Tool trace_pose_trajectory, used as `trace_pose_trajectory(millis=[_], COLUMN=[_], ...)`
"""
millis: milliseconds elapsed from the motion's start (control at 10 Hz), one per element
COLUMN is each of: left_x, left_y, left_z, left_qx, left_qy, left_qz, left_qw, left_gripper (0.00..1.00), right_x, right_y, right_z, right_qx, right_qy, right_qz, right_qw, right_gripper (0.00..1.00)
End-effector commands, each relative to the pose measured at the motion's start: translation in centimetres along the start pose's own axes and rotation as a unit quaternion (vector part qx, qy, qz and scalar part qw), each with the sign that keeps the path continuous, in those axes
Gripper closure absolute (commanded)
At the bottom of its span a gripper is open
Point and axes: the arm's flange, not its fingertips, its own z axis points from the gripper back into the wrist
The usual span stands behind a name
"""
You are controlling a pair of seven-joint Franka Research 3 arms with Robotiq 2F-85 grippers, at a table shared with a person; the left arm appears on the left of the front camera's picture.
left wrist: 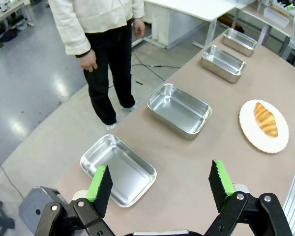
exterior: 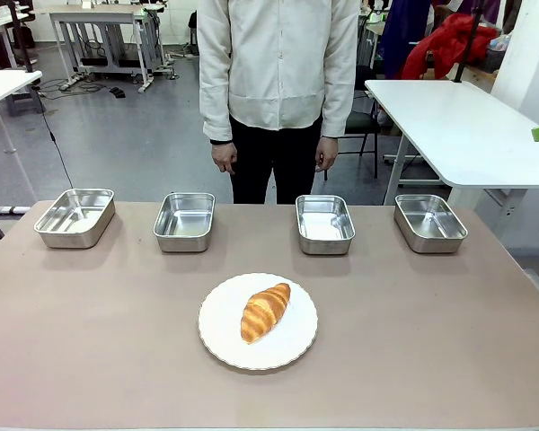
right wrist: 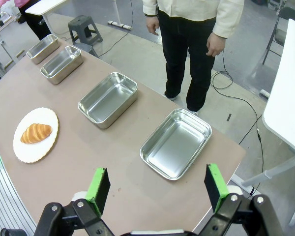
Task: Place the bread in the container.
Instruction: Place the Butter Roll into the Airtight Container indicated by the human.
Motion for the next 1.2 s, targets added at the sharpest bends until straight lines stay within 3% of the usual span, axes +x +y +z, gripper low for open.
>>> trace_pose_trajectory(millis=[0,1100], left_x=[0.14,0.14], left_y=[-0.12,-0.12], left_z=[0.17,0.17], left_qx=[0.002,0.002], left_qy=[-0.006,-0.006], left_qz=[0.0,0.0], left_qw=[1.0,1.0], left_gripper=[0.0,0.0], right_x=[-0.08,-0.08], right_y=[-0.06,-0.06], right_z=[-0.05,-0.05], right_qx=[0.003,0.003], right_qy=[-0.006,-0.006], right_qz=[0.002,0.002], right_qw=[1.0,1.0], right_gripper=[0.0,0.0])
